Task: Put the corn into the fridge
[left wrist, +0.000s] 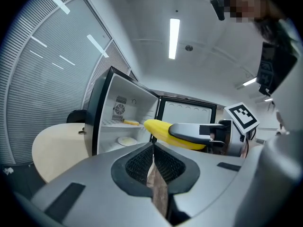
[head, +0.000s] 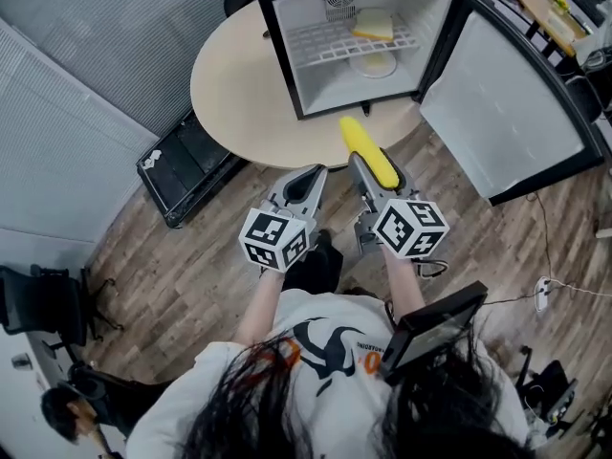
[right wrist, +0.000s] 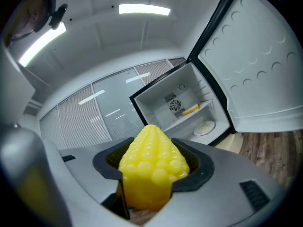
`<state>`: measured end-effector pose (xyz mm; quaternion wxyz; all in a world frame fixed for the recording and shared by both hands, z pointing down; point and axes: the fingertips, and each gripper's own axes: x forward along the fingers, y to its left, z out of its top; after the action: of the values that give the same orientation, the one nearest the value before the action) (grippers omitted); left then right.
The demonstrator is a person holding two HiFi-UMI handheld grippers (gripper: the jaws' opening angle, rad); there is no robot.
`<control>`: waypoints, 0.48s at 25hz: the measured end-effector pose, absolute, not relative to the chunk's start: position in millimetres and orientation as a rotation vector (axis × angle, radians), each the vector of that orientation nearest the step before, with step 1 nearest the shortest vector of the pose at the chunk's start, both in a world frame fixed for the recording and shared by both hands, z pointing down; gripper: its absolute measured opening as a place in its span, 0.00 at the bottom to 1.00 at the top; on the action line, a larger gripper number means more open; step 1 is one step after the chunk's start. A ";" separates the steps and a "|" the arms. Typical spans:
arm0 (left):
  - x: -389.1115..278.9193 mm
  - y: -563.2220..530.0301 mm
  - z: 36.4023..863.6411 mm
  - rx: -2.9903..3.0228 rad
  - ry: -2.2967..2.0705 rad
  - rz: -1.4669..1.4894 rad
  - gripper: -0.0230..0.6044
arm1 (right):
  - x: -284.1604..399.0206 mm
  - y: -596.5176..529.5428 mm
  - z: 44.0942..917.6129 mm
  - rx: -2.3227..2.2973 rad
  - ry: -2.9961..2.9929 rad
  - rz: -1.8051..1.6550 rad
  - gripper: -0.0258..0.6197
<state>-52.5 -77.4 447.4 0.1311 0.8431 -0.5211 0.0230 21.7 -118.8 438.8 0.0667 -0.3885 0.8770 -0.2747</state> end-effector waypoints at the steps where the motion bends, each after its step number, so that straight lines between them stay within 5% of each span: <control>1: -55.1 -85.8 447.6 2.455 -1.501 0.067 0.06 | 18.1 -126.2 439.3 -1.169 2.640 -0.835 0.43; 12: -83.8 -162.5 456.0 2.515 -1.364 0.077 0.06 | -8.9 -198.5 448.9 -1.274 2.602 -0.879 0.43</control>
<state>-83.8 -162.5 456.0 0.1391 0.8702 -0.4719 0.0267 -8.9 -198.5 448.9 0.0570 -0.4200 0.8581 -0.2899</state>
